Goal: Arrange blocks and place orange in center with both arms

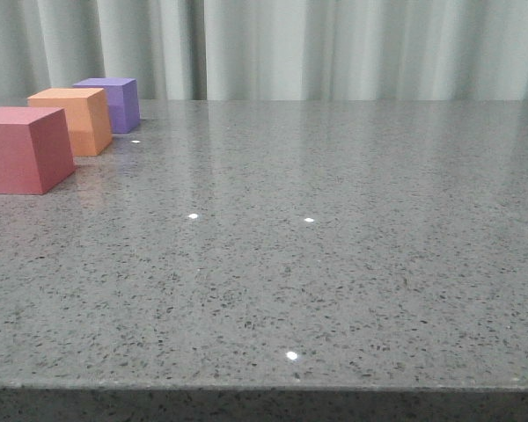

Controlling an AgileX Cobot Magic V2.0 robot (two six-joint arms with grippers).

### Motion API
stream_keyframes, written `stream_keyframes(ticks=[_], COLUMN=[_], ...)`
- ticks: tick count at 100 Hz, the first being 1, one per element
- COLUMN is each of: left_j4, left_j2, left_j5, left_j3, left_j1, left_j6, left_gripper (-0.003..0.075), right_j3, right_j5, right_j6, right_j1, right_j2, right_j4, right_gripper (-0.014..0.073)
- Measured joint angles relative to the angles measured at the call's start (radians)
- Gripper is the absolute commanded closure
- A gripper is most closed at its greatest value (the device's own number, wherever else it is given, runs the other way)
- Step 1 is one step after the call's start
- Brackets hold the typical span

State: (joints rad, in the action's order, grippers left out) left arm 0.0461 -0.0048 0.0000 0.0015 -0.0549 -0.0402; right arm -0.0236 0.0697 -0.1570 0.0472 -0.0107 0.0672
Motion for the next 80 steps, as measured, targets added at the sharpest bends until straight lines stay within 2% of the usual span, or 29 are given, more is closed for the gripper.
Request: stream_keyframes(ticks=[31, 80], left_j4=[0.000, 0.001], left_j2=[0.000, 0.000], left_j5=[-0.005, -0.005], left_j3=[0.000, 0.000], left_j1=[0.000, 0.000], left_j6=[0.000, 0.000], left_gripper=[0.0739, 0.0739], right_j3=[-0.006, -0.006], right_j5=[-0.070, -0.070], right_j6=[0.000, 0.000], right_j1=[0.000, 0.000], right_j2=[0.000, 0.000], right_j4=[0.002, 0.004], right_gripper=[0.0660, 0.0660])
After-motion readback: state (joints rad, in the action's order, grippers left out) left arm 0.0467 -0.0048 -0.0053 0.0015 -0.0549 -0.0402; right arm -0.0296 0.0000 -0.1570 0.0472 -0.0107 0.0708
